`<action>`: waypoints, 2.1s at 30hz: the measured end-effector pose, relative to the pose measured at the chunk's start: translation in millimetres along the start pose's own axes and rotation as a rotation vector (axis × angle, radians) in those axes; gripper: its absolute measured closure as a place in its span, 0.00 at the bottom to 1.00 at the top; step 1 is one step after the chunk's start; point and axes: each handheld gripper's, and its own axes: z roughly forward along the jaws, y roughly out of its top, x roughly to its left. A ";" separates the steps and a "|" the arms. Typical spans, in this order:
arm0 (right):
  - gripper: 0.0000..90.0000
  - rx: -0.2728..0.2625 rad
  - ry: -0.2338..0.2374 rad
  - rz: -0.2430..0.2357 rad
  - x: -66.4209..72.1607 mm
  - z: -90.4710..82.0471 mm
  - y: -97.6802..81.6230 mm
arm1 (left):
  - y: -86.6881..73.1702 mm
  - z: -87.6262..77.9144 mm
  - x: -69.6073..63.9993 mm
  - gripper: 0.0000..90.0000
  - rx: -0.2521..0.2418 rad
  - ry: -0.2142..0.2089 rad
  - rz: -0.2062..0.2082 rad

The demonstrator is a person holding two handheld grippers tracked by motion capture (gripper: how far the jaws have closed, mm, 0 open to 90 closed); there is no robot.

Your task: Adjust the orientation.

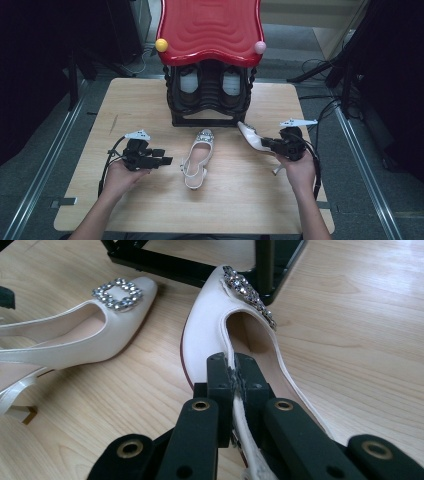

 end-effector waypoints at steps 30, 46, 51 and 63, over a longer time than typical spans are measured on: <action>0.95 0.156 0.046 0.007 61.2 57.5 -9.1 | 2.4 7.3 -3.5 0.49 0.012 -0.013 0.014; 0.83 0.038 0.174 0.009 61.2 36.3 -6.0 | 3.9 9.7 -5.4 0.49 0.001 -0.015 0.024; 0.98 -0.010 0.153 0.027 42.8 11.9 -7.3 | 5.4 12.9 -6.7 0.49 -0.002 -0.023 0.031; 1.00 0.023 0.025 0.136 -11.8 -2.2 -35.0 | 14.0 21.8 -6.4 0.50 0.032 -0.028 0.036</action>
